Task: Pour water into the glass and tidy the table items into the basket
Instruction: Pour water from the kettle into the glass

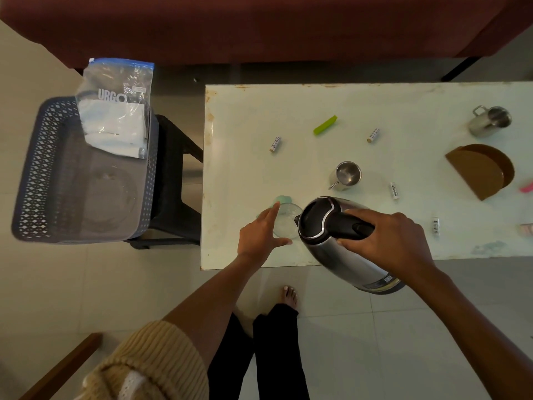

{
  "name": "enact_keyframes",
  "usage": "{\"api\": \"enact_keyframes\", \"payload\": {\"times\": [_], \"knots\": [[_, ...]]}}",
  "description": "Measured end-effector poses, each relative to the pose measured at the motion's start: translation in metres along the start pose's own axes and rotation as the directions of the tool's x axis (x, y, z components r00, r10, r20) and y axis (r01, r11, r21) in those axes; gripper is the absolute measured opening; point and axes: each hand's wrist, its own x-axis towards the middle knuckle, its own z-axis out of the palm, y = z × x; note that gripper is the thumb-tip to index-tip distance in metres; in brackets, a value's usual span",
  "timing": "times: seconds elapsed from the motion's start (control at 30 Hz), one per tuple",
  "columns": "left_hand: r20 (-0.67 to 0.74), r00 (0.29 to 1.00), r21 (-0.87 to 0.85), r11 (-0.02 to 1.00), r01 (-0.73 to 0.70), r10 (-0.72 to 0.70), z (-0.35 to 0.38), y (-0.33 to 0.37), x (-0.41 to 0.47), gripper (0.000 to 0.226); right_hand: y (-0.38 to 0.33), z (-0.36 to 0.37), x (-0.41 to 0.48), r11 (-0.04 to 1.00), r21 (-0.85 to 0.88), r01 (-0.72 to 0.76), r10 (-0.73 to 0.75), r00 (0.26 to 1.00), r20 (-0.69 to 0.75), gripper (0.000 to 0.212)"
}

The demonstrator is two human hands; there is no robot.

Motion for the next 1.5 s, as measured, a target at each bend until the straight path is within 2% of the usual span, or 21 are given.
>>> {"api": "enact_keyframes", "payload": {"times": [1.5], "knots": [[-0.010, 1.000, -0.026, 1.000, -0.002, 0.002, 0.0012, -0.0007, 0.0006, 0.090, -0.0018, -0.0015, 0.0012, 1.000, -0.014, -0.013, 0.013, 1.000, 0.018, 0.051]]}}
